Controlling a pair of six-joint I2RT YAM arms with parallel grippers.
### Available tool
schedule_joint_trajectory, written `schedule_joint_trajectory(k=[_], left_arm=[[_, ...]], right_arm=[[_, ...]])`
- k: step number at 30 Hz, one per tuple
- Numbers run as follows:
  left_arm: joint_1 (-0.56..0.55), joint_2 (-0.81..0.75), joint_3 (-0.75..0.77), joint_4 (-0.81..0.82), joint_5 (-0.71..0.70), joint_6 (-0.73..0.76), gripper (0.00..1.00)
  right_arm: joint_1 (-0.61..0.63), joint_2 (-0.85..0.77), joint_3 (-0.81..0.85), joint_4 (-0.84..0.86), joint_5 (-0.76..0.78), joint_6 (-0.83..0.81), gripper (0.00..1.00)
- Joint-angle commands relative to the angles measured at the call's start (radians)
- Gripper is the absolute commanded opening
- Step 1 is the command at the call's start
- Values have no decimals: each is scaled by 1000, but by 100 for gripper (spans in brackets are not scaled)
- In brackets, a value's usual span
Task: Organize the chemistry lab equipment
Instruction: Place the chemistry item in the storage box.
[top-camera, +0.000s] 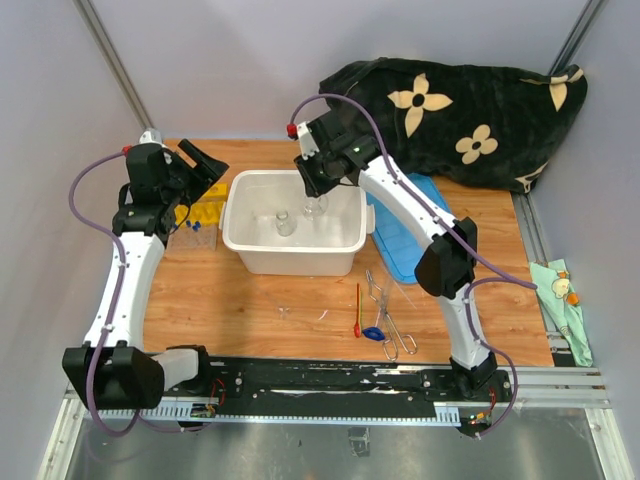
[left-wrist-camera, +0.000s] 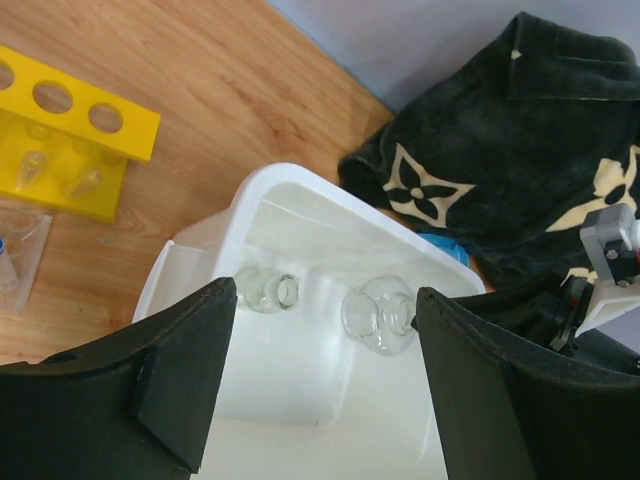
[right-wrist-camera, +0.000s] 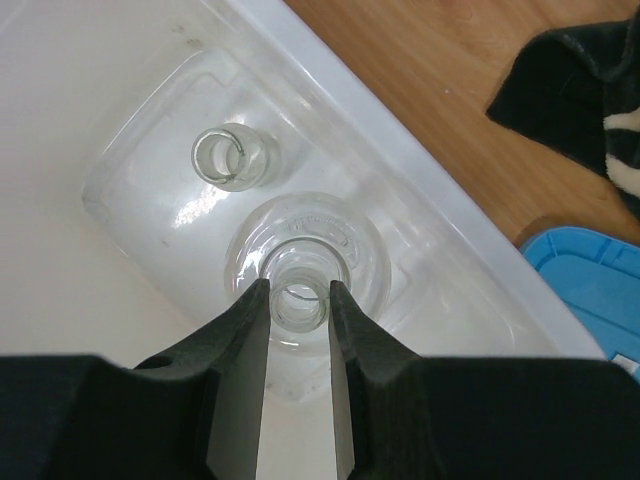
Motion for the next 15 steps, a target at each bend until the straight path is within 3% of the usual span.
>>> schedule_joint_trajectory(k=[1,15], left_arm=[[-5,36,55,21,-23,24,77],[-5,81,89,29,-18,43,77]], right_arm=[[-2,39,-24,43,-33,10,1],[-6,122,-29,62,-77,17,1]])
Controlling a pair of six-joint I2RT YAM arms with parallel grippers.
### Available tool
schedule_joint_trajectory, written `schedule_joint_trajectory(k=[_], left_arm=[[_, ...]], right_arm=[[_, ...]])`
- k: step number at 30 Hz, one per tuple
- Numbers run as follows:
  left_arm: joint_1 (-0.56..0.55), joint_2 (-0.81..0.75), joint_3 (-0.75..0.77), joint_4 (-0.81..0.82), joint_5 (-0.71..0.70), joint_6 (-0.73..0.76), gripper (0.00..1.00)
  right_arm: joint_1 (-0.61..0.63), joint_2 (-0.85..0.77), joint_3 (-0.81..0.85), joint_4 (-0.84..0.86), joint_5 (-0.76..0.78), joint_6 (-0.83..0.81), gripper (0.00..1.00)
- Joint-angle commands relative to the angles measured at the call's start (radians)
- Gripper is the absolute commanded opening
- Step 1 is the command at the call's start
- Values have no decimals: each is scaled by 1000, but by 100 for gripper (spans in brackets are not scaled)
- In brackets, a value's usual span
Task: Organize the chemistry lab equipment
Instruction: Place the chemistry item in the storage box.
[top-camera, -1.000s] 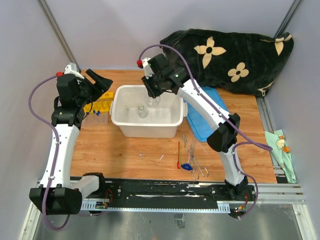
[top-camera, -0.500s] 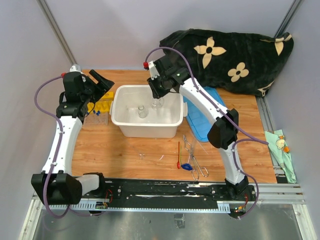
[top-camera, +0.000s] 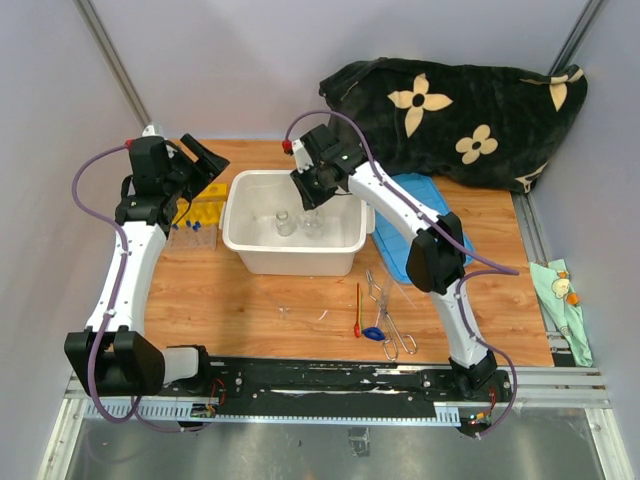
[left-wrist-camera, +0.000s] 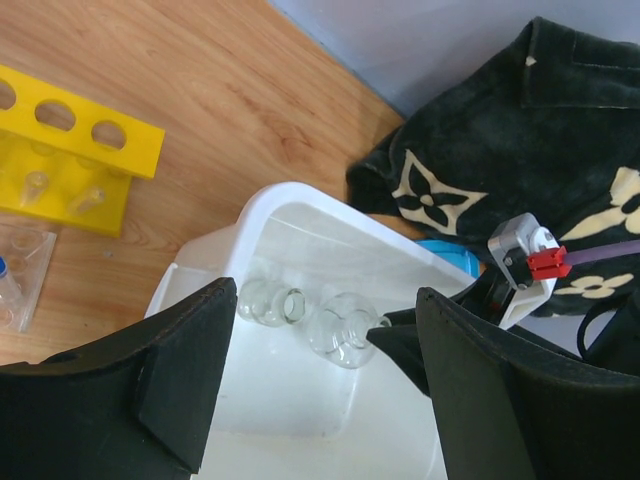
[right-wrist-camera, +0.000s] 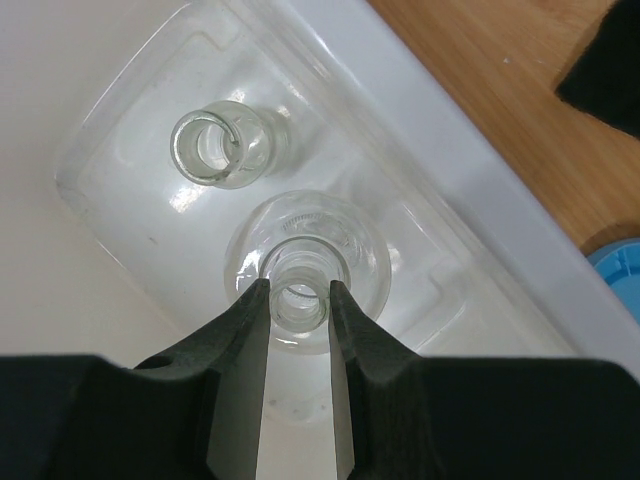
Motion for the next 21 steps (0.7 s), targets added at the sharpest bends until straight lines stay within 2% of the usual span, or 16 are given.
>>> schedule_joint_trajectory(k=[1,9,21], left_arm=[[-5,-4,41,24,-13,26,77],[-5,-20,42,18,-17,39,77],[-5,-24,30,17,-6,41,77]], right_arm=[[-6,32,13,38,-37,19,1],[-7,63,4,50,-42,41,1],[-7,57,1,50,34,35,1]])
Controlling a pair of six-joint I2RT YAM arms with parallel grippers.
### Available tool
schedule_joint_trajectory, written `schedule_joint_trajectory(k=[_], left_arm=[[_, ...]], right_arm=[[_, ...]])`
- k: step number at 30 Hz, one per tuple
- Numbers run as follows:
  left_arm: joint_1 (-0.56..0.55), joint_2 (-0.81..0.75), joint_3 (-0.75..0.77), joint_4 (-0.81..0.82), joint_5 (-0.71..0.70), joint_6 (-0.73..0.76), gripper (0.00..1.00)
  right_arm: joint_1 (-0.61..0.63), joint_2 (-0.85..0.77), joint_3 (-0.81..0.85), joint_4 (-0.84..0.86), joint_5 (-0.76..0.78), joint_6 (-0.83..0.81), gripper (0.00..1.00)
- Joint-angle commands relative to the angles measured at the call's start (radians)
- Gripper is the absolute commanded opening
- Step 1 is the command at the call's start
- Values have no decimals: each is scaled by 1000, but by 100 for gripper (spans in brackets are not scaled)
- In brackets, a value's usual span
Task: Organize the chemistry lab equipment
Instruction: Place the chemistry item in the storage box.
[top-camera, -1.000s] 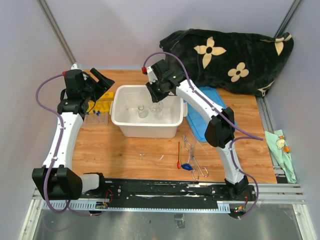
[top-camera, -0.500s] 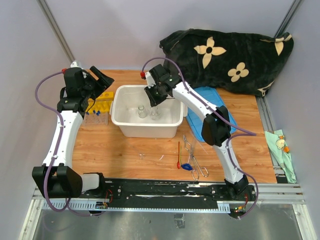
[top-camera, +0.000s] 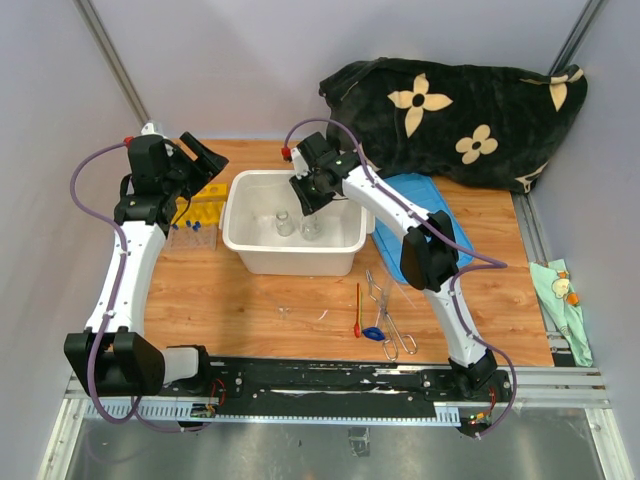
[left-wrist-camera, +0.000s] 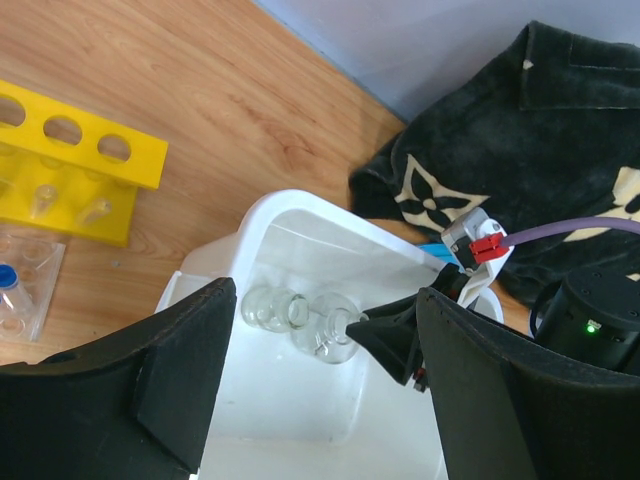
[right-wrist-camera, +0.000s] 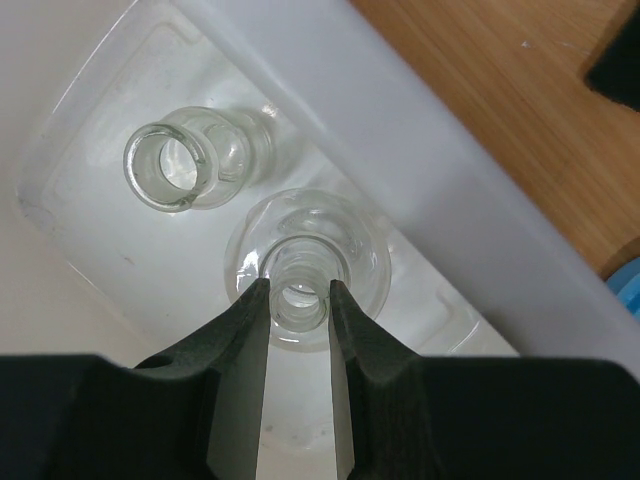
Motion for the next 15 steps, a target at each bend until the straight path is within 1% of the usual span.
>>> schedule_joint_trajectory(k=[1,4,10,15], left_arm=[[-5,-24,13,18,2,14,77],[-5,-27,10,17,3,13,77],[-5,-34,2,17,3,11,77],[-5,-40,-8,17,2,10,77]], right_arm=[[-7,-11,3,17,34,11,1],[-7,-8,3,17,45,13,1],[-11,-6,3,15,51,17,5],[-13,-6,1,15,55,22,6]])
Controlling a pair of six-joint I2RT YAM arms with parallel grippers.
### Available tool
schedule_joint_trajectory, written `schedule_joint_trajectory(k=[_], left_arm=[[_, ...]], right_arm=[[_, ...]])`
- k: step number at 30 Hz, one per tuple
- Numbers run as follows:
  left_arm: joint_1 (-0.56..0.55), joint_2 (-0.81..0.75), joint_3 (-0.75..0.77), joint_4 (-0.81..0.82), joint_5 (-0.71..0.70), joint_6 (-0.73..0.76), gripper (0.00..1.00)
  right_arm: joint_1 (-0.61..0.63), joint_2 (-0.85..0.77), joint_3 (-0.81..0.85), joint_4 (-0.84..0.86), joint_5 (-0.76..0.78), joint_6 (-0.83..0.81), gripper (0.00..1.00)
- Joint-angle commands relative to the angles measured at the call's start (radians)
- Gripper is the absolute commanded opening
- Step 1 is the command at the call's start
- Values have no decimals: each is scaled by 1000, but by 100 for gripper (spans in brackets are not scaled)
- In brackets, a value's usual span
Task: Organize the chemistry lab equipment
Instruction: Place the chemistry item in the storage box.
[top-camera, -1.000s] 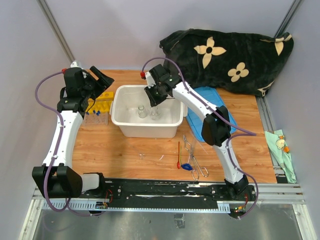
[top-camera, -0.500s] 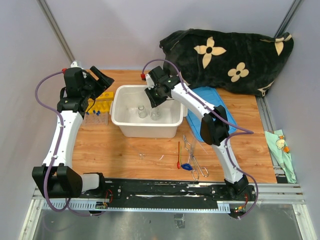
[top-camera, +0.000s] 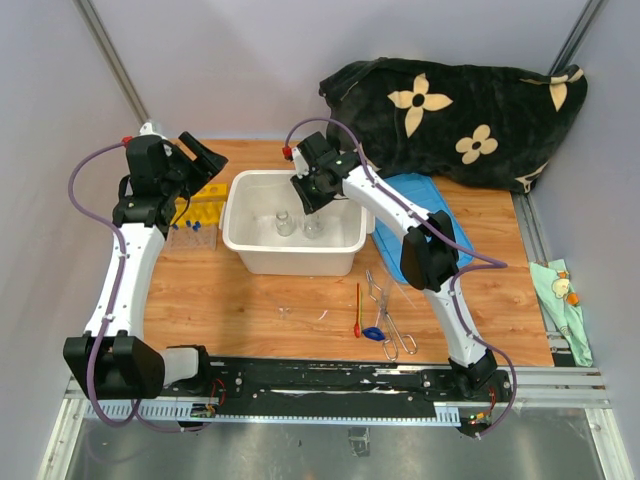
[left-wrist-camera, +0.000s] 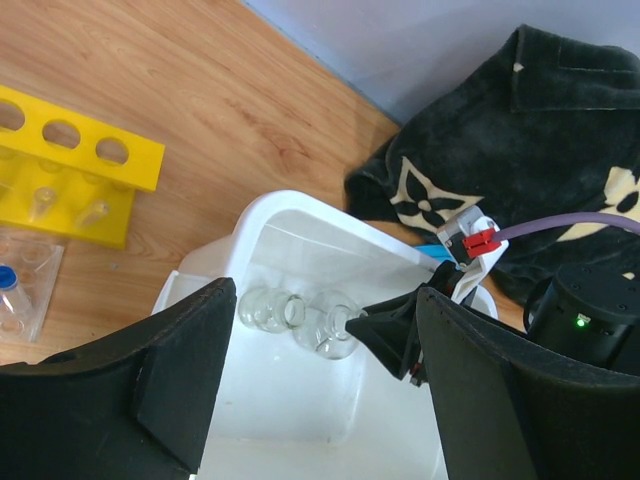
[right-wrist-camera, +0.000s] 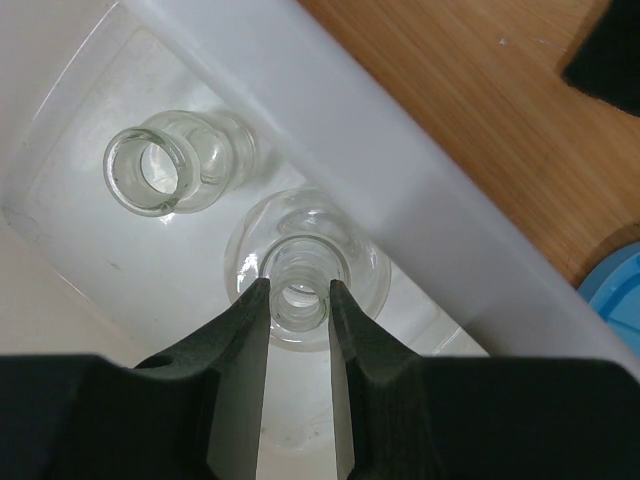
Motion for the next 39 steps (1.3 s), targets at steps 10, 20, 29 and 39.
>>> schedule_joint_trajectory(k=[10,20,29,39], left_arm=[[-5,-40,-17,11,0,10,77],[-5,-46,-25,12,-3,7,77],[-5,-54,-37,16,-1,-1,77],[-5,-59,-40,12,-5,-5,77]], right_arm=[[-12,3,5,12,8,28,20],[-11,-7,-3,13,-40,21,28],[-11,-19,-28,16,-52,20,33],[-11,-33,-30,16,-47,20,34]])
